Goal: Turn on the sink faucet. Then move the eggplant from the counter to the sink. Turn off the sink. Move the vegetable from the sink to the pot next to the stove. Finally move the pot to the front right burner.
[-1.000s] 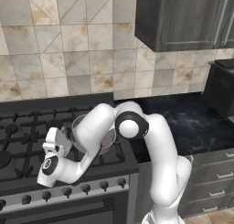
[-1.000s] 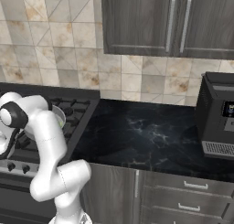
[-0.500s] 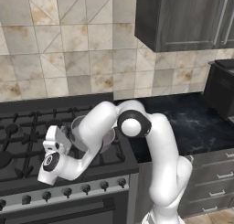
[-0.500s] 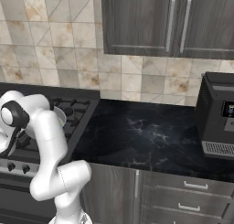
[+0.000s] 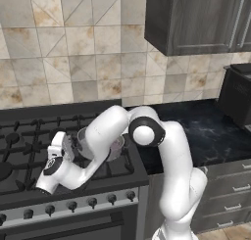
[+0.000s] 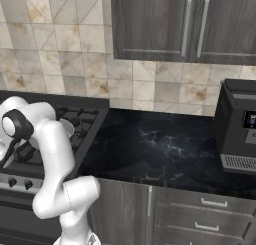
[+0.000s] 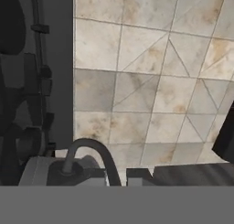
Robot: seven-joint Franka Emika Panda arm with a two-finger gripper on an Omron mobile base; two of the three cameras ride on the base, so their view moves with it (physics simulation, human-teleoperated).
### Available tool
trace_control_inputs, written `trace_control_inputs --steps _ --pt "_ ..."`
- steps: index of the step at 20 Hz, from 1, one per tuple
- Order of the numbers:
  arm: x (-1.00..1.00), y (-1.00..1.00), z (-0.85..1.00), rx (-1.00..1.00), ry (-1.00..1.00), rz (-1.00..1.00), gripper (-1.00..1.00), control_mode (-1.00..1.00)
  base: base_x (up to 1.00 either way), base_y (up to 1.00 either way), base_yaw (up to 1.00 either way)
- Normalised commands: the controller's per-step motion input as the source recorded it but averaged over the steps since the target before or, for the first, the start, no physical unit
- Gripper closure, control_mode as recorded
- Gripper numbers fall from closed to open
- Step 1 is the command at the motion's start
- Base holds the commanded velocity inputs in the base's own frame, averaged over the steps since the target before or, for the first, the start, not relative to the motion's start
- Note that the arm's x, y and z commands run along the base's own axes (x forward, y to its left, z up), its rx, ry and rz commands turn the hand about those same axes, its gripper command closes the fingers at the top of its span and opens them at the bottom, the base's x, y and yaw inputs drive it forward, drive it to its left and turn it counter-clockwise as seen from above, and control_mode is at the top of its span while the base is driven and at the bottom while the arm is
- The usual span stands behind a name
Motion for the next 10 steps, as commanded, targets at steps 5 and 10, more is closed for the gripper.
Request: trace_control_inputs --steps 5,10 --pt "-0.35 0.16 -0.23 0.22 -0.04 -0.02 1.0 -1.0 0.0 0.0 0.0" --pt "-0.24 0.22 -0.08 0.19 -0.01 -0.06 1.0 -1.0 0.0 0.0 0.0"
